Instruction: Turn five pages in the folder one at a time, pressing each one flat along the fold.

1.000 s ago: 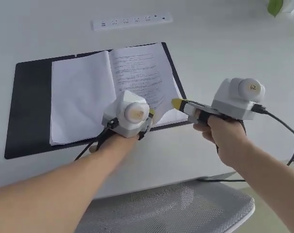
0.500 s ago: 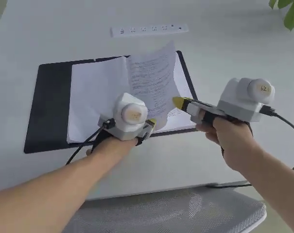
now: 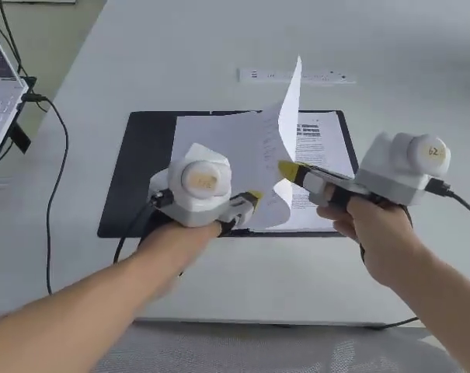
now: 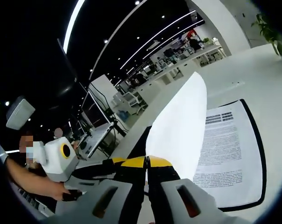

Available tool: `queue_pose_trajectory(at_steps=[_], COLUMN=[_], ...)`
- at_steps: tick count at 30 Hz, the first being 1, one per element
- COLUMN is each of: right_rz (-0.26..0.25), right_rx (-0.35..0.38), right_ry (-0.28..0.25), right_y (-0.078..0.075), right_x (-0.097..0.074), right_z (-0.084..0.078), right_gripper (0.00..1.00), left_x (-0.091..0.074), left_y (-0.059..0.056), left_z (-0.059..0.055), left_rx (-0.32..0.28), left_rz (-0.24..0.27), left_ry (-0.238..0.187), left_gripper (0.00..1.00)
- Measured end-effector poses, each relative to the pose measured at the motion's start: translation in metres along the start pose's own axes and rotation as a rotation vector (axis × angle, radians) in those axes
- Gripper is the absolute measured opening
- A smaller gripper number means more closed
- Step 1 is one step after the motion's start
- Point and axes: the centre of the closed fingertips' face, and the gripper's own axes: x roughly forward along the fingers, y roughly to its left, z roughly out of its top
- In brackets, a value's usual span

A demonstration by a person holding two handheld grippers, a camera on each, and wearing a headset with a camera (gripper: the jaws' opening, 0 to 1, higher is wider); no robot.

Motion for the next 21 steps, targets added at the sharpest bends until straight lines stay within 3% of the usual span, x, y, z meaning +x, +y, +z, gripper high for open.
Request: queue_pose_trajectory(at_steps=[10,17,21], right_rz=[0.083,0.092,0.085], right_rx=[-0.05,-0.068,-0.071], right_ry=[0.083,0.169,0.214], right_y=[0.05,0.063,0.065], right_x=[0.05,0.079,0.092], right_z=[-0.023,-0.055,-0.074], right_gripper=[0.0,0.0,0.0], left_x=[-0.058,-0.087,-0.102], left_y=[0.057,0.085,0.099], left_z=[-0.012,-0.022,-0.033], left_rx=[-0.03,-0.058,-0.075], left_rz=[0.098,0.154,0.184], left_ry=[-0.016,-0.015,-0.004], left_gripper=[0.38,0.4,0.4])
